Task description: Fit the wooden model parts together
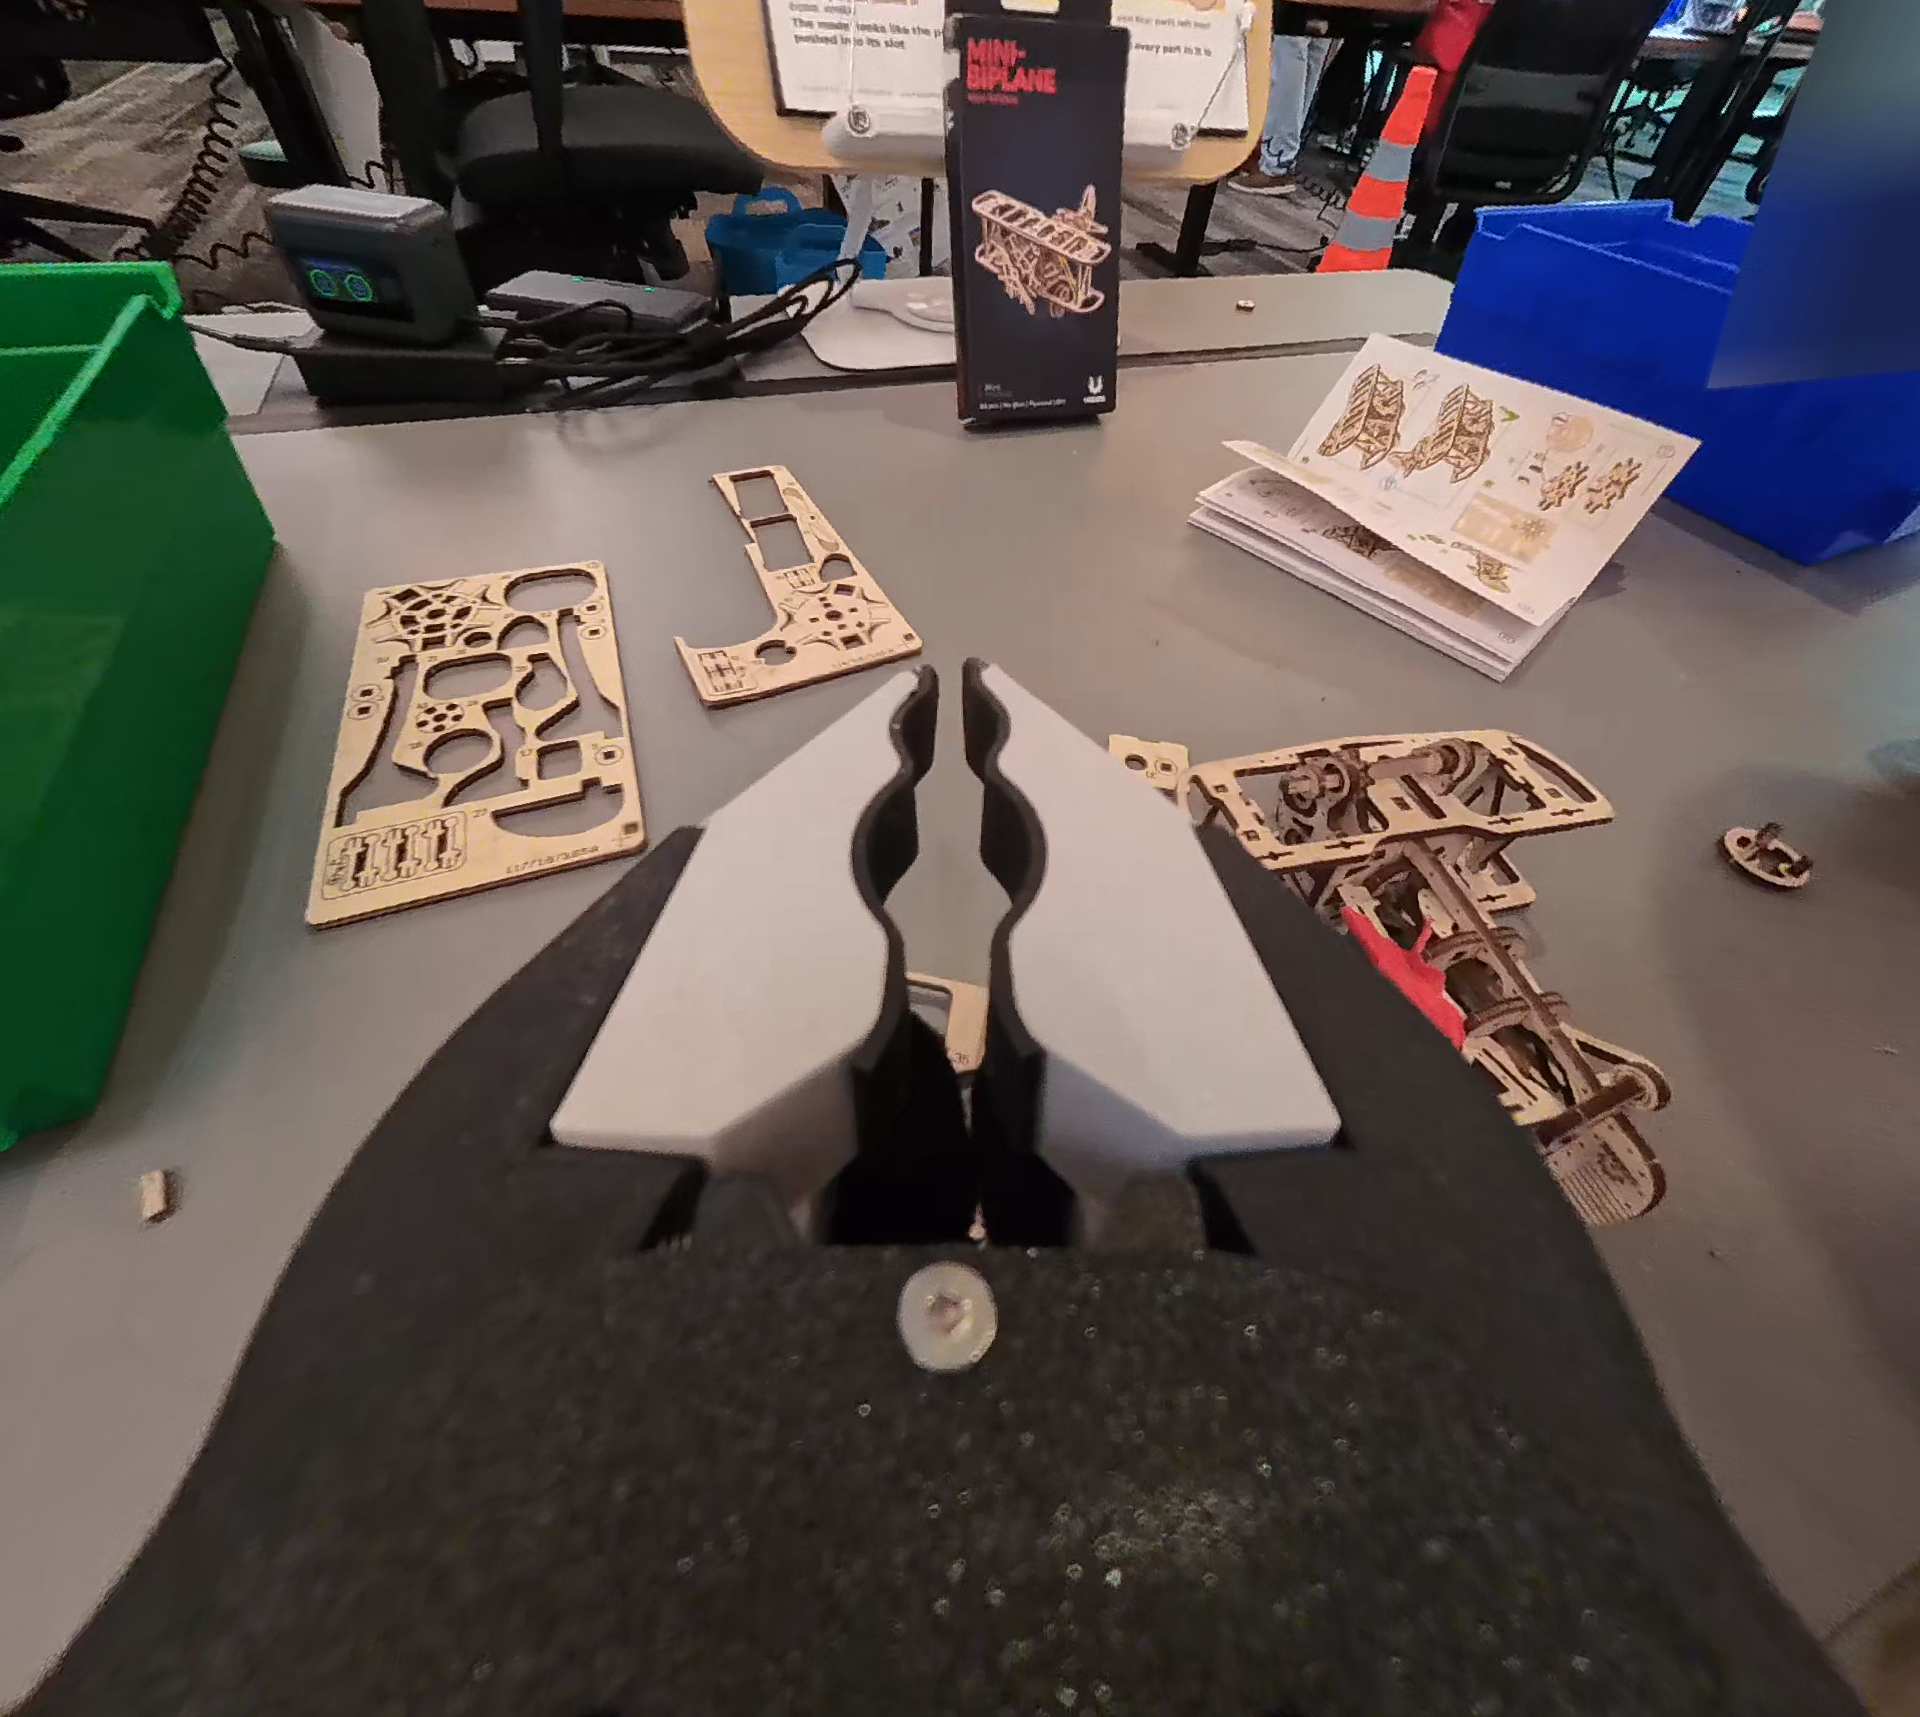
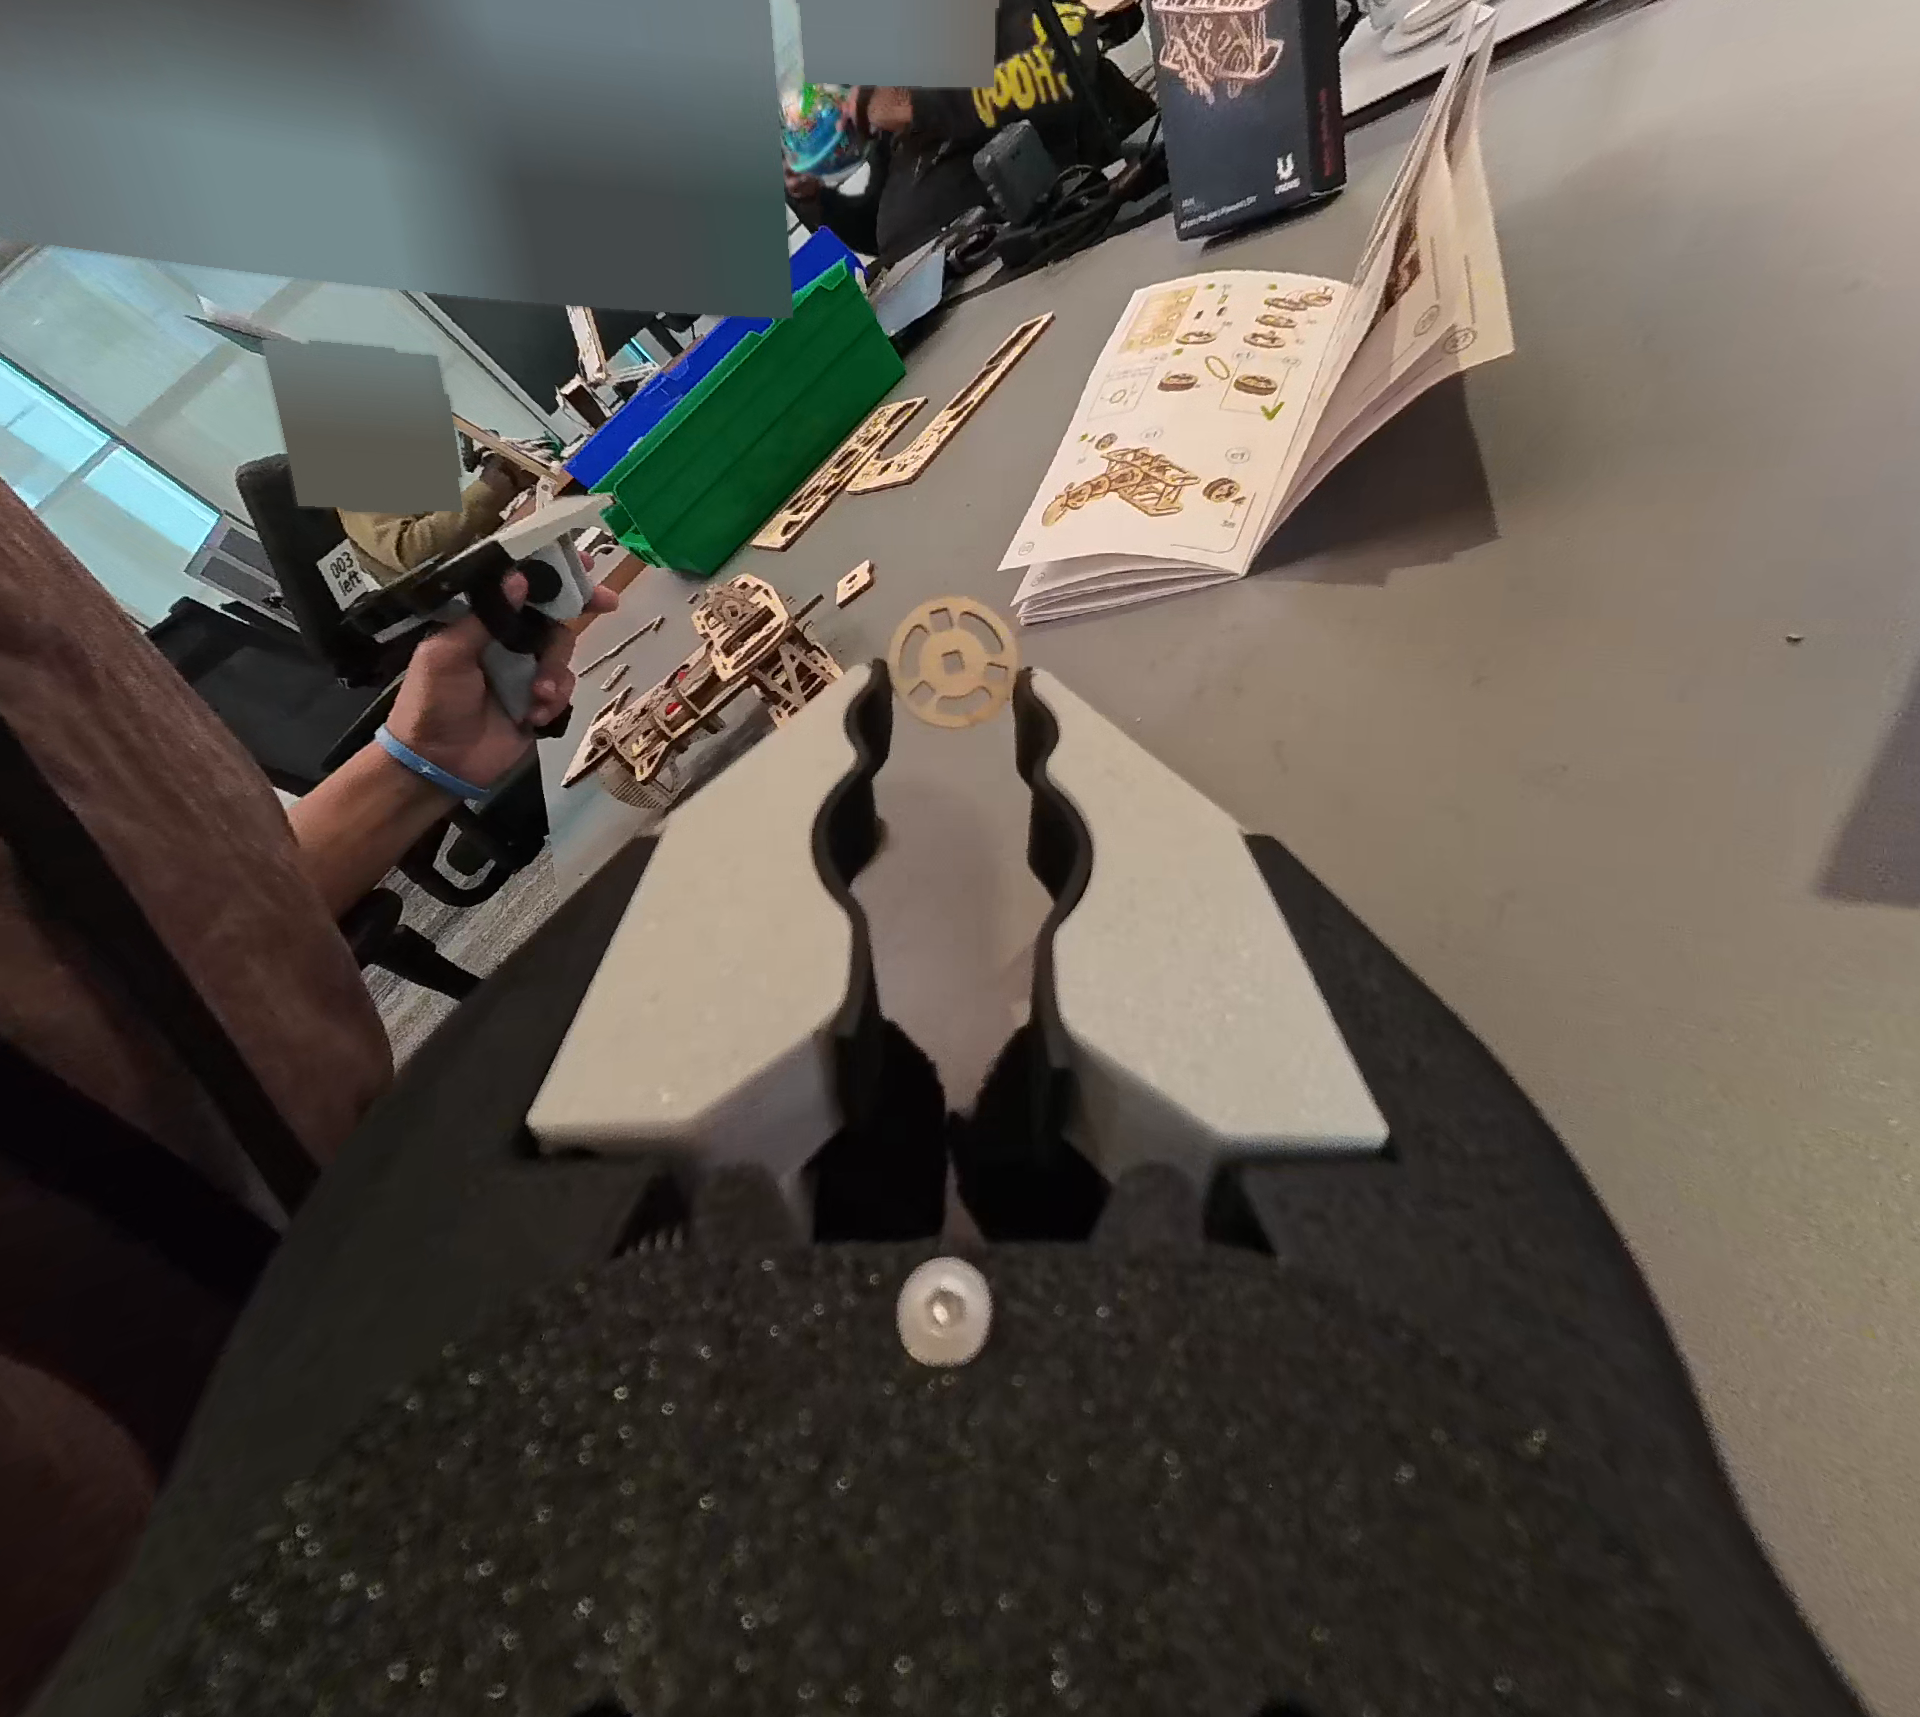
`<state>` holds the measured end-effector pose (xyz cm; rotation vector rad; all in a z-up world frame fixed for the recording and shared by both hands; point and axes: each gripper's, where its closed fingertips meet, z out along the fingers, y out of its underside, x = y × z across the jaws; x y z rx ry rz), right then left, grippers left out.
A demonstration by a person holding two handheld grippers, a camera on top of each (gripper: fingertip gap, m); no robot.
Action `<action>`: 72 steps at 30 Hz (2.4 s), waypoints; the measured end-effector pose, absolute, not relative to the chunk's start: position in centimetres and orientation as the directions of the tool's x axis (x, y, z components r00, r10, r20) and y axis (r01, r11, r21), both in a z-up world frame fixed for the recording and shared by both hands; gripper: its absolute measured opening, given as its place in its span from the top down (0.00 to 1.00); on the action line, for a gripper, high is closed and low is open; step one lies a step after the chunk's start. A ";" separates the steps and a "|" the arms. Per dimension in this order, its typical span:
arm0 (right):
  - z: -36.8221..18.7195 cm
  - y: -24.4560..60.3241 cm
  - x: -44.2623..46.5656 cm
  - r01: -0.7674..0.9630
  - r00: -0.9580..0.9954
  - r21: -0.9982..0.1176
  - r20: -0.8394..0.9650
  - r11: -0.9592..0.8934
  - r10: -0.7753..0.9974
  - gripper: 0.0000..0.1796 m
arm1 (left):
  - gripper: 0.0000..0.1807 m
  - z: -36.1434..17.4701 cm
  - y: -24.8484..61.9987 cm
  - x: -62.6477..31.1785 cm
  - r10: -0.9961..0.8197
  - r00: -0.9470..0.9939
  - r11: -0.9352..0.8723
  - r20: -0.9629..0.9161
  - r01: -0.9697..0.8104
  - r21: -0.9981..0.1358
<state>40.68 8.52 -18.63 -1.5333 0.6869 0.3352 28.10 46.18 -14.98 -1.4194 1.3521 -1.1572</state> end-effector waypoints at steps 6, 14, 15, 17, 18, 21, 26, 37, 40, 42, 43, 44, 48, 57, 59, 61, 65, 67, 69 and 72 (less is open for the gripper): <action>-18.6 8.5 40.7 -0.605 0.772 -0.795 -0.598 0.041 -0.213 0.88 | 0.99 -14.7 46.6 27.9 -0.997 0.002 -0.079 0.080 -0.213 -0.974; -18.6 8.6 40.7 -0.606 0.772 -0.795 -0.599 0.041 -0.212 0.88 | 0.99 -14.8 46.4 28.0 -0.997 -0.005 -0.069 0.071 -0.217 -0.974; -18.6 8.6 40.7 -0.606 0.772 -0.795 -0.600 0.041 -0.212 0.88 | 0.99 -14.8 46.4 28.0 -0.997 -0.005 -0.070 0.072 -0.218 -0.974; -18.6 8.6 40.7 -0.606 0.772 -0.794 -0.600 0.041 -0.211 0.88 | 0.99 -14.9 46.3 28.0 -0.997 -0.006 -0.071 0.074 -0.220 -0.973; -18.7 8.6 40.7 -0.606 0.772 -0.794 -0.600 0.040 -0.211 0.88 | 0.99 -14.9 46.4 28.0 -0.997 -0.004 -0.068 0.071 -0.220 -0.973; -18.6 8.6 40.8 -0.606 0.772 -0.794 -0.600 0.042 -0.211 0.88 | 0.99 -15.0 46.5 27.9 -0.998 0.002 -0.061 0.062 -0.227 -0.972; -18.6 8.6 40.8 -0.606 0.772 -0.794 -0.600 0.042 -0.209 0.88 | 0.99 -15.1 46.5 28.0 -0.998 -0.001 -0.062 0.064 -0.230 -0.971; -18.7 8.6 40.8 -0.607 0.771 -0.793 -0.601 0.041 -0.209 0.88 | 0.99 -15.2 46.4 28.0 -0.998 -0.005 -0.060 0.063 -0.234 -0.970; -18.7 8.6 40.8 -0.608 0.771 -0.793 -0.602 0.040 -0.208 0.88 | 0.99 -15.3 46.3 28.0 -0.998 -0.005 -0.058 0.062 -0.238 -0.969; -18.7 8.6 40.8 -0.608 0.771 -0.793 -0.602 0.040 -0.208 0.88 | 0.99 -15.3 46.3 28.0 -0.998 -0.005 -0.058 0.061 -0.237 -0.970; -18.7 8.6 40.8 -0.608 0.771 -0.793 -0.602 0.040 -0.208 0.88 | 0.99 -15.3 46.4 28.0 -0.998 -0.005 -0.059 0.062 -0.240 -0.969; -18.7 8.6 40.8 -0.608 0.771 -0.793 -0.602 0.040 -0.208 0.88 | 0.99 -15.4 46.4 28.0 -0.998 -0.004 -0.059 0.062 -0.242 -0.969; -18.6 8.6 40.8 -0.608 0.771 -0.793 -0.602 0.042 -0.208 0.88 | 0.99 -15.4 46.4 28.0 -0.998 0.000 -0.057 0.058 -0.246 -0.968; -18.6 8.6 40.7 -0.608 0.771 -0.793 -0.602 0.042 -0.208 0.88 | 0.99 -15.6 46.4 28.1 -0.998 -0.002 -0.055 0.057 -0.250 -0.967; -18.6 8.5 40.7 -0.608 0.770 -0.792 -0.603 0.043 -0.208 0.88 | 0.99 -15.7 46.4 28.1 -0.998 -0.003 -0.053 0.056 -0.257 -0.965; -18.6 8.5 40.8 -0.608 0.770 -0.793 -0.603 0.045 -0.208 0.88 | 0.99 -15.7 46.3 28.1 -0.999 -0.002 -0.049 0.051 -0.254 -0.966; -18.6 8.5 40.7 -0.608 0.770 -0.792 -0.603 0.044 -0.209 0.88 | 1.00 -15.5 46.3 28.1 -0.999 -0.002 -0.044 0.046 -0.248 -0.968; -18.6 8.5 40.7 -0.609 0.770 -0.792 -0.603 0.043 -0.210 0.88 | 0.99 -15.2 46.0 28.2 -0.998 -0.011 -0.056 0.060 -0.240 -0.969; -18.7 8.6 40.7 -0.609 0.770 -0.792 -0.602 0.039 -0.213 0.88 | 0.99 -15.0 45.5 28.2 -0.998 -0.027 -0.055 0.063 -0.235 -0.970; -18.7 8.6 40.8 -0.608 0.769 -0.793 -0.600 0.038 -0.219 0.88 | 0.99 -14.0 44.9 28.1 -0.998 -0.044 -0.038 0.048 -0.210 -0.977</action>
